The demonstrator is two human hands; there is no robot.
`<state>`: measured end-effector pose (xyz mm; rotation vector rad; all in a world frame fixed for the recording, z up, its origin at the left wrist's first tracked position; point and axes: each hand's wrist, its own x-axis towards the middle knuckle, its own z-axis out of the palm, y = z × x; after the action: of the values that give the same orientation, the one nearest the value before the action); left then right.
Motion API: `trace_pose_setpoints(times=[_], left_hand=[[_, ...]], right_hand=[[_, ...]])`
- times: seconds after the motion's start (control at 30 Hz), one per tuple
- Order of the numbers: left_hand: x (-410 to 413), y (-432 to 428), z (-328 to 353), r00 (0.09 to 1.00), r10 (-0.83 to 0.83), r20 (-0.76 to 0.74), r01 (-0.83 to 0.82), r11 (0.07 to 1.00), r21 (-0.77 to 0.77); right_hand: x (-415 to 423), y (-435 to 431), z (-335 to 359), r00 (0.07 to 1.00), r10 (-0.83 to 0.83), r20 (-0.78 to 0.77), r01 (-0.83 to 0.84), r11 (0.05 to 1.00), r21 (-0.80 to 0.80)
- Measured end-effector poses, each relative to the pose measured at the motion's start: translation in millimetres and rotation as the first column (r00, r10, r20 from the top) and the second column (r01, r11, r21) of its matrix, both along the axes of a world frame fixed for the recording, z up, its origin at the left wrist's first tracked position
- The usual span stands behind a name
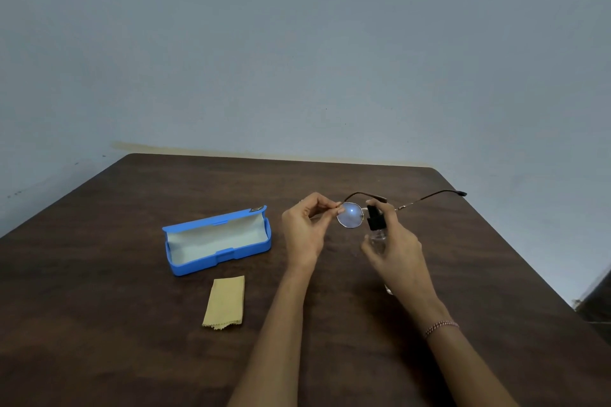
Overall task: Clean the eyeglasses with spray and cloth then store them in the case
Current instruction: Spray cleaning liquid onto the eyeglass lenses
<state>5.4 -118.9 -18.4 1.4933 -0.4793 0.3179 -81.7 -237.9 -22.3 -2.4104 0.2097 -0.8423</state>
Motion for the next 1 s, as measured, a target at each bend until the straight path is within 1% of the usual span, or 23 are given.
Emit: trace_pose_setpoints(times=[0.07, 0.23, 0.37, 0.5, 0.6, 0.73, 0.8, 0.87, 0.93, 1.0], left_hand=[[0.6, 0.0, -0.3, 1.0, 0.003, 0.006, -0.003, 1.0, 0.013], [-0.6, 0.5, 0.8, 1.0, -0.012, 0.018, 0.012, 0.999, 0.031], [2.2, 3.9, 1.1, 0.999, 0.028, 0.02, -0.028, 1.0, -0.005], [6.1, 6.8, -0.4, 0.998, 0.065, 0.005, -0.064, 0.996, -0.054], [7.0, 6.5, -0.5, 0.998, 0.063, 0.012, -0.062, 0.996, -0.062], [5.9, 7.1, -0.2, 0.998, 0.067, 0.018, -0.066, 0.997, -0.038], [5.8, 6.9, 0.7, 0.997, 0.067, -0.03, -0.068, 0.997, -0.038], [4.7, 4.0, 3.3, 0.988, 0.052, -0.145, -0.067, 0.993, -0.1], [2.4, 0.2, 7.5, 0.945, -0.013, -0.326, -0.065, 0.971, -0.229], [-0.1, -1.8, 10.3, 0.855, -0.17, -0.491, -0.047, 0.916, -0.399]], right_hand=[[-0.3, 0.7, 0.1, 1.0, -0.005, -0.01, 0.005, 1.0, 0.006], [0.3, 2.1, -0.2, 1.0, -0.014, 0.027, 0.014, 1.0, 0.024], [-1.9, -9.2, 2.8, 0.993, -0.109, 0.04, 0.105, 0.991, 0.08], [-5.7, -21.2, 3.6, 0.983, -0.183, 0.01, 0.181, 0.979, 0.094], [-5.6, -21.0, 5.2, 0.982, -0.19, 0.015, 0.188, 0.978, 0.092], [-3.8, -17.3, 3.5, 0.981, -0.189, 0.036, 0.185, 0.979, 0.091], [-3.8, -18.2, 2.5, 0.985, -0.17, 0.034, 0.165, 0.98, 0.111], [-4.6, -19.2, 2.9, 0.991, -0.128, 0.035, 0.124, 0.986, 0.108], [-6.4, -18.7, 3.7, 0.996, -0.07, 0.052, 0.066, 0.995, 0.075], [-7.9, -15.5, 4.2, 0.997, -0.022, 0.078, 0.019, 0.999, 0.038]])
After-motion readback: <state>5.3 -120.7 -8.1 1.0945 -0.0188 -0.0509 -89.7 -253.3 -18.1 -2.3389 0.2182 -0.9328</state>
